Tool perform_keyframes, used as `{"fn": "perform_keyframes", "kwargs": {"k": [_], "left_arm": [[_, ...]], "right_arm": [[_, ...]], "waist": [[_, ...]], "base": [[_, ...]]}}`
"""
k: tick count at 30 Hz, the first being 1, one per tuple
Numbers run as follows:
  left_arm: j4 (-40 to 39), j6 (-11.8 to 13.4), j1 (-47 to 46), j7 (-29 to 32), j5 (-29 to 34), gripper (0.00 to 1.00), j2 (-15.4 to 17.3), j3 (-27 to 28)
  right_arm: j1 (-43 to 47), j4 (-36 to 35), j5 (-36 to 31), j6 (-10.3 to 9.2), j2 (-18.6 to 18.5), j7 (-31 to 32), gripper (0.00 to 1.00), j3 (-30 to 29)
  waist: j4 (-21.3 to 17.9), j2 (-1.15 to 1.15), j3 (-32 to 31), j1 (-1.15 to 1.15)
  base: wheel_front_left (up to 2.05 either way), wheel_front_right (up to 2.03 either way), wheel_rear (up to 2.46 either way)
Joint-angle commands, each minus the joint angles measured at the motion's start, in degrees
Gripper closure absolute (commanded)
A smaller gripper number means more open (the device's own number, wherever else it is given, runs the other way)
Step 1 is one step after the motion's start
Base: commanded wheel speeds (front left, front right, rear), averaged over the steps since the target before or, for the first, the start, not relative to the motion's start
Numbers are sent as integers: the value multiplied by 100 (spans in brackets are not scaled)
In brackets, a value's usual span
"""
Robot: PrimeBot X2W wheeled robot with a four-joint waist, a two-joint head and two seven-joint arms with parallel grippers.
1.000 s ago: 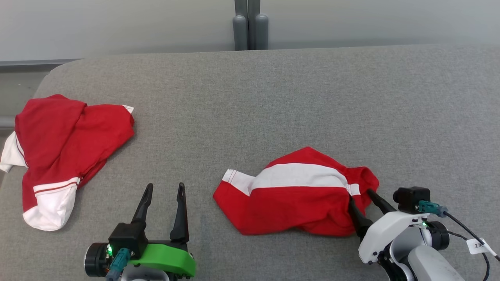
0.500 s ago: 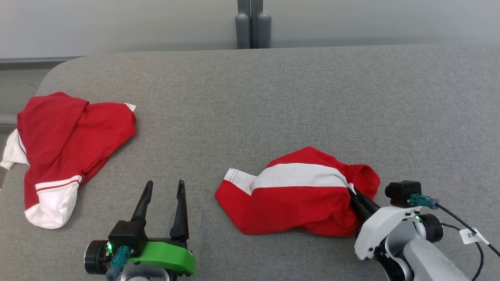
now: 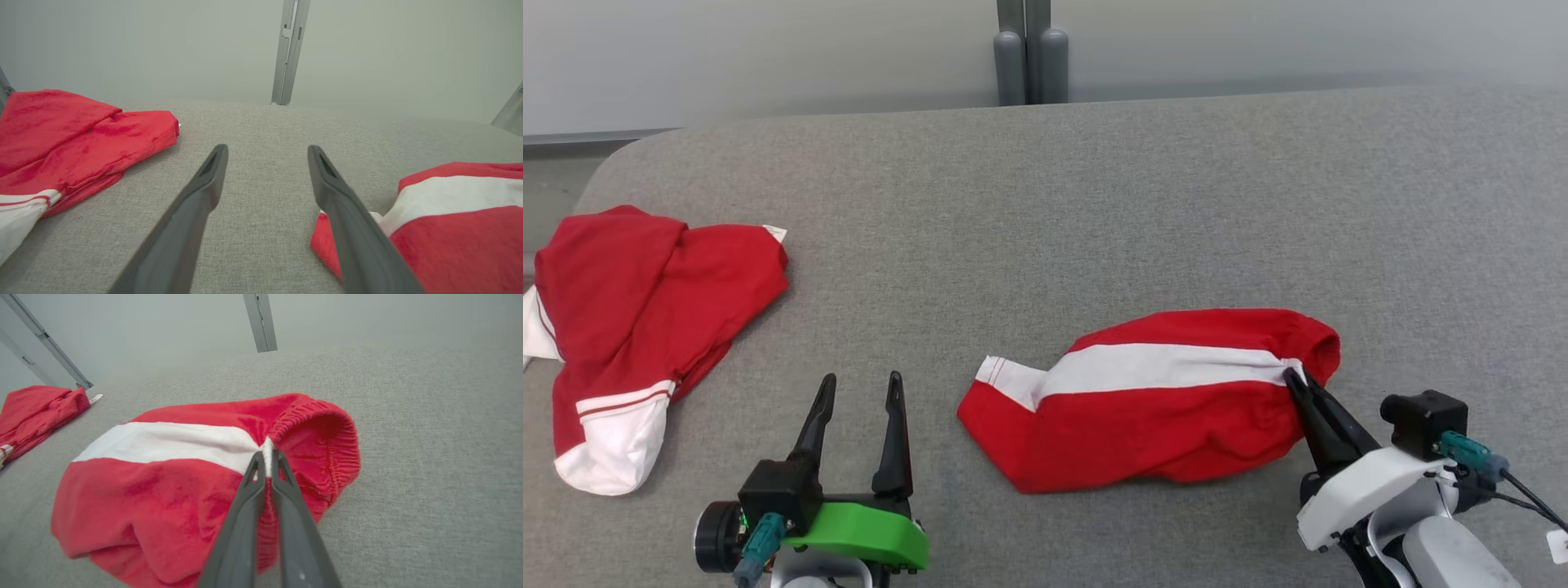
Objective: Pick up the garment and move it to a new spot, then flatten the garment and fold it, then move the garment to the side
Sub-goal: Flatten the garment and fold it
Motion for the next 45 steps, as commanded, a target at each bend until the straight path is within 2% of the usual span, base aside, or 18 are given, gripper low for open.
{"fn": "perform_keyframes", "kwargs": {"k": [1, 7, 11, 16, 23, 30, 34, 45], "left_arm": [[-5, -39, -3, -3, -72, 0, 15, -7], [420, -320, -177, 75, -441, 0, 16, -237], [910, -561, -466, 676, -578, 0, 47, -446], [1382, -690, -1023, 1425, -479, 0, 150, -728], [1932, -698, -1653, 1950, -379, 0, 115, -996], [2523, -588, -2081, 2212, -539, 0, 70, -1051], [2826, -550, -2258, 2282, -642, 0, 46, -1069], [3316, -634, -2516, 2202, -792, 0, 22, -1331]], "right_arm": [[127, -142, -102, -2, -3, -72, 100, -63], [423, -680, -350, -2, 84, -103, 100, -210], [538, -798, -400, -2, 122, -78, 100, -229], [567, -790, -437, -2, 166, -51, 100, -192], [453, -700, -471, -2, 220, -28, 100, -77], [340, -605, -491, -2, 255, -58, 100, 57], [282, -544, -488, -2, 272, -88, 100, 136], [206, -409, -438, -2, 290, -159, 100, 252]], "waist": [[-62, 0, -1, 0], [-197, 0, -14, 0], [-232, 0, -29, 0], [-258, 0, -14, 0], [-338, 0, 20, 0], [-461, 0, 56, 0], [-531, 0, 72, 0], [-650, 0, 74, 0]], "base": [[0, 0, 0], [0, 0, 0], [0, 0, 0], [0, 0, 0], [0, 0, 0], [0, 0, 0], [0, 0, 0], [0, 0, 0]]}}
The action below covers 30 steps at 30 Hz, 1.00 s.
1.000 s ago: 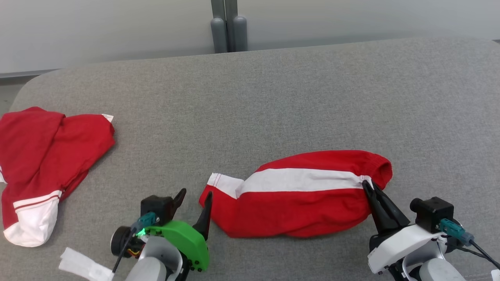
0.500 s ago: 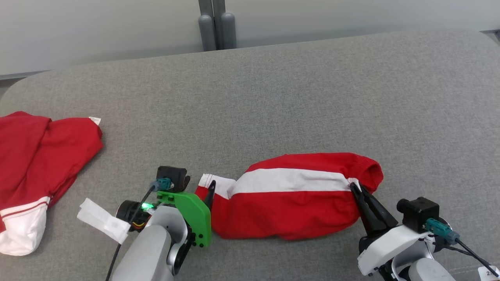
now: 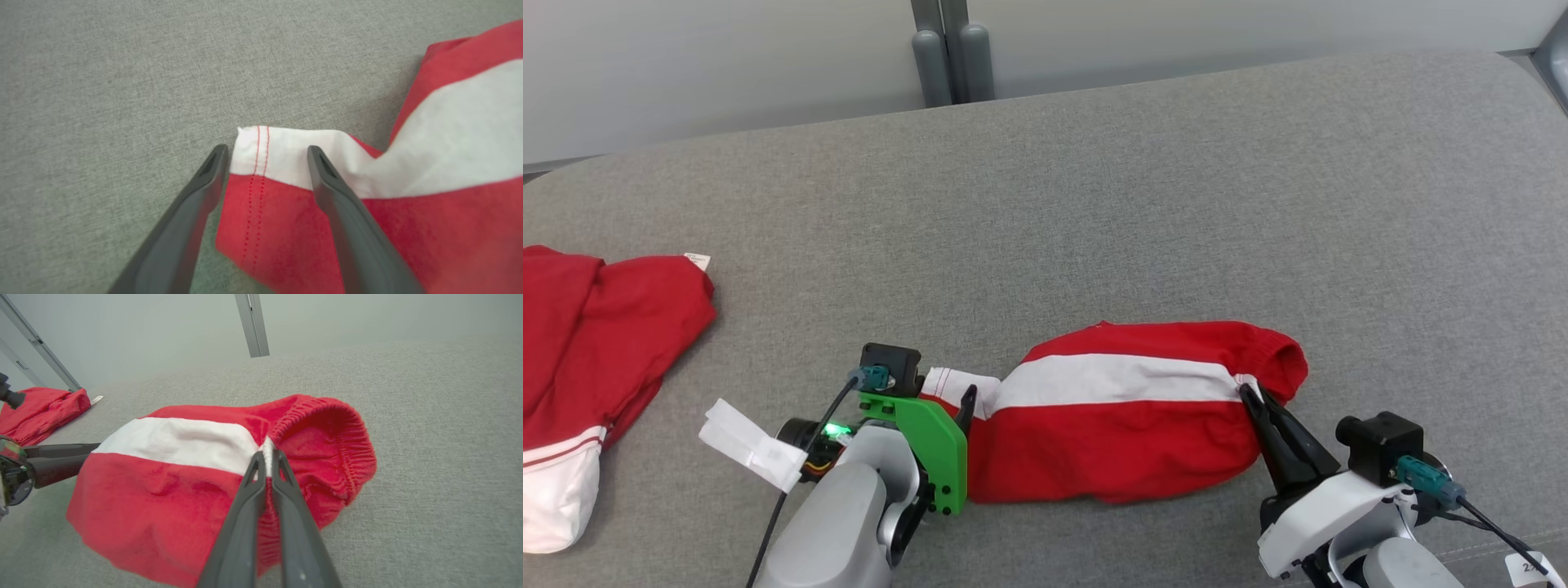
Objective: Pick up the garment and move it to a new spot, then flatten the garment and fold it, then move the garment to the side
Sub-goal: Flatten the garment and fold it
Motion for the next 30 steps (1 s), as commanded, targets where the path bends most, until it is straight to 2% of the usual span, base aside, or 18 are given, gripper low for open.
{"fn": "perform_keyframes", "kwargs": {"k": [1, 2, 3, 4, 5, 7, 10, 14, 23, 30], "left_arm": [[42, -18, -119, -34, -53, 4, 9, -18], [74, -24, -130, -45, -71, 18, 8, -43], [98, -27, -141, -55, -87, 23, 8, -65], [127, -24, -150, -69, -103, 38, 7, -89], [148, -23, -161, -69, -117, 48, 7, -105], [199, -14, -190, -101, -152, 57, 6, -142], [285, 8, -232, -145, -168, 81, 4, -190], [351, 54, -270, -275, -217, 100, 4, -229], [-8, 26, -144, -939, -757, 100, 3, -12], [-1166, 25, 199, -1484, -1286, 100, 4, 215]], "right_arm": [[-69, 24, 32, -2, 8, -39, 100, 18], [-72, 32, 37, -2, 6, -47, 100, 26], [-77, 37, 38, -2, 5, -47, 100, 32], [-83, 46, 43, -2, 5, -51, 100, 42], [-88, 52, 46, -2, 5, -56, 100, 48], [-98, 65, 48, -2, 10, -66, 100, 66], [-114, 81, 53, -2, 9, -77, 100, 95], [-146, 93, 52, -2, -6, -75, 100, 113], [-286, -141, -47, -2, -149, -96, 100, -104], [-435, -770, -121, -2, -386, -24, 100, -404]], "waist": [[-11, 0, -7, 0], [-15, 0, -10, 0], [-16, 0, -12, 0], [-20, 0, -14, 0], [-22, 0, -14, 0], [-27, 0, -16, 0], [-32, 0, -19, 0], [-34, 0, -23, 0], [-21, 0, -96, 0], [98, 0, -237, 0]], "base": [[0, 0, 0], [0, 0, 0], [0, 0, 0], [0, 0, 0], [0, 0, 0], [0, 0, 0], [0, 0, 0], [0, 0, 0], [0, 0, 0], [0, 0, 0]]}}
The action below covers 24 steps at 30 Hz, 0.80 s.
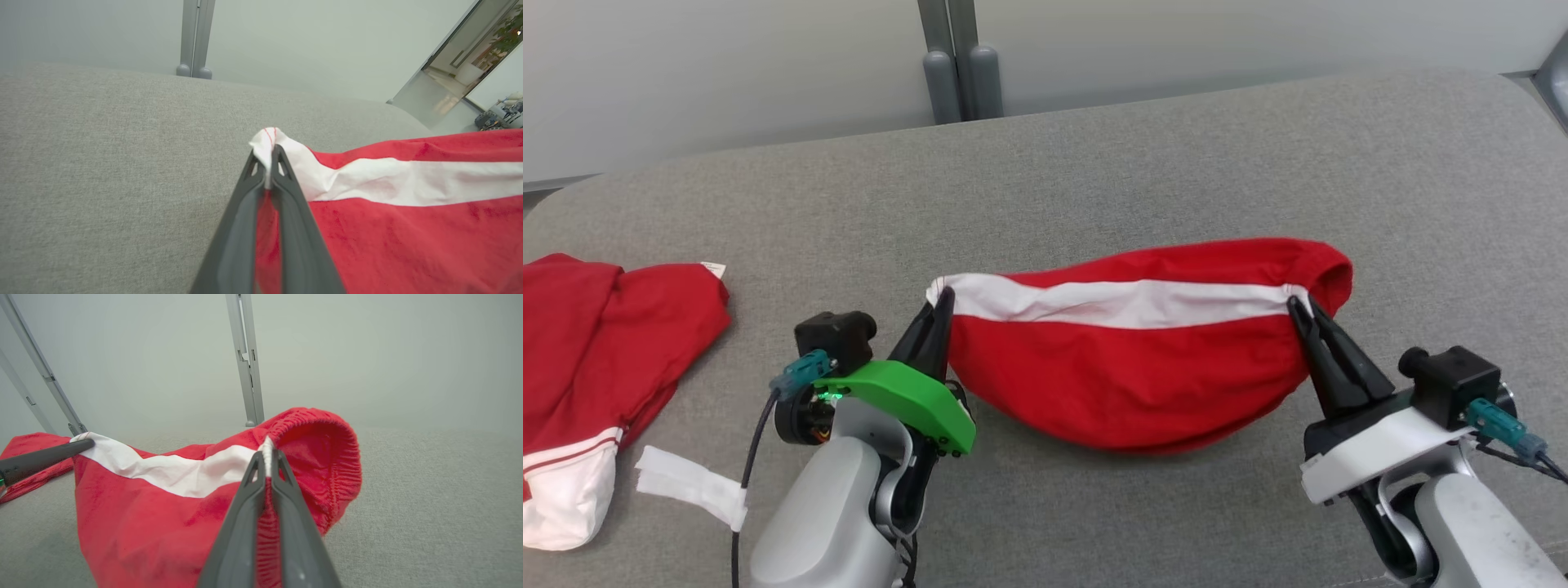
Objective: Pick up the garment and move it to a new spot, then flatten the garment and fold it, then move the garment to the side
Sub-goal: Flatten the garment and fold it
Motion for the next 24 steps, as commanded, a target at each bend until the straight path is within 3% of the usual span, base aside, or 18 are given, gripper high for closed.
{"fn": "perform_keyframes", "kwargs": {"k": [1, 10, 19, 24], "left_arm": [[-224, 46, 101, -86, -61, 100, 15, 75], [-2728, 401, 696, -177, -322, 100, 146, 427], [-5350, 898, 1180, 239, -308, 100, 466, 682], [-6241, 1095, 1032, 614, -315, 100, 654, 819]], "right_arm": [[-97, -163, -47, -2, -50, 23, 100, -53], [-175, -1720, -83, -2, -260, 416, 100, -471], [60, -3371, 19, -2, -305, 920, 100, -954], [79, -3905, 58, -2, -330, 1167, 100, -1162]], "waist": [[57, 0, -68, 0], [134, 0, -307, 0], [129, 0, -315, 0], [127, 0, -178, 0]], "base": [[0, 0, 0], [0, 0, 0], [0, 0, 0], [0, 0, 0]]}}
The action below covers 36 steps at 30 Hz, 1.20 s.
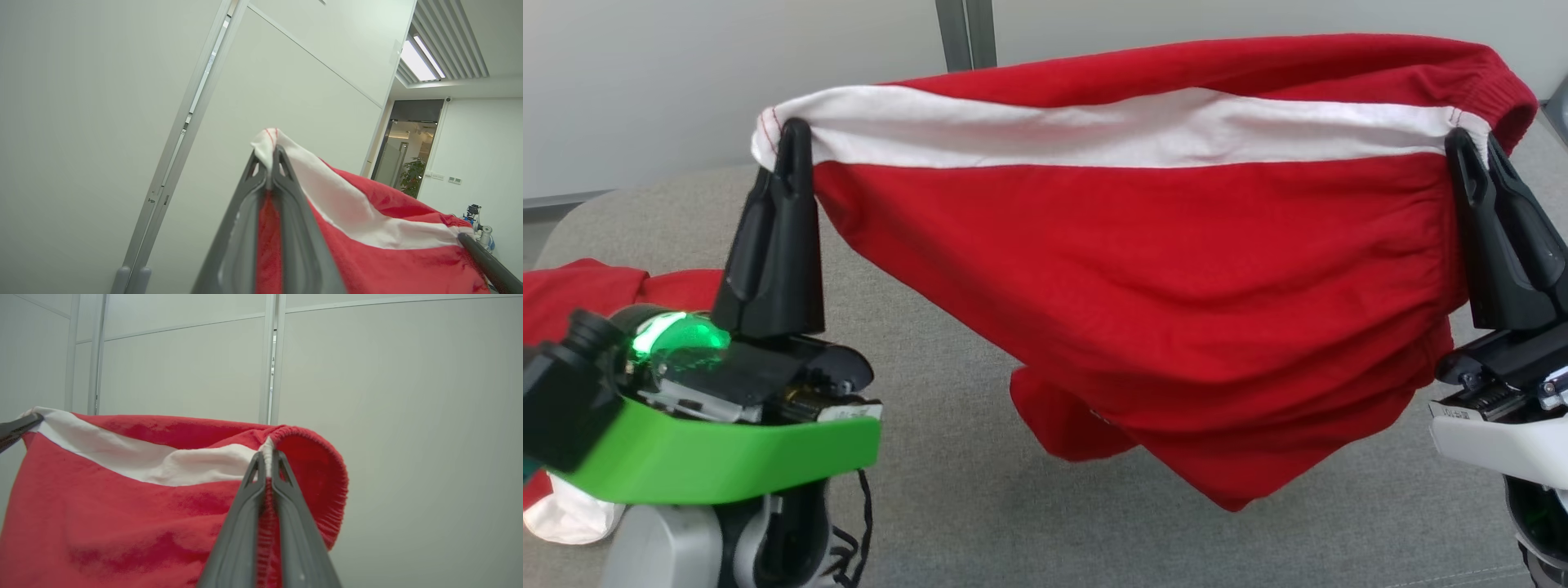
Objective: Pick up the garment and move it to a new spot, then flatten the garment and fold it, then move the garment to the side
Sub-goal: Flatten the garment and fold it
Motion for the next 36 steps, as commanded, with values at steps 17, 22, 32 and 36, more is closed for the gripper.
{"fn": "perform_keyframes", "kwargs": {"k": [17, 22, 32, 36], "left_arm": [[3133, -297, -3045, 435, 48, 100, 334, 372], [4649, -447, -4300, -388, 330, 100, 133, 405], [5933, -1060, -4521, -1386, 251, 100, -184, 833], [5731, -1219, -3908, -1392, 381, 100, -301, 1271]], "right_arm": [[-3559, 3564, 499, -2, -25, -237, 100, 1419], [-5098, 5530, -86, -2, 471, -1196, 100, 1638], [-5044, 6256, -899, -2, 1248, -1538, 100, 987], [-4357, 6111, -775, -3, 1323, -1539, 100, 1027]], "waist": [[-142, 0, 1291, 0], [-147, 0, 1669, 0], [-15, 0, 2461, 0], [15, 0, 2595, 0]], "base": [[0, 0, 0], [0, 0, 0], [0, 0, 0], [0, 0, 0]]}}
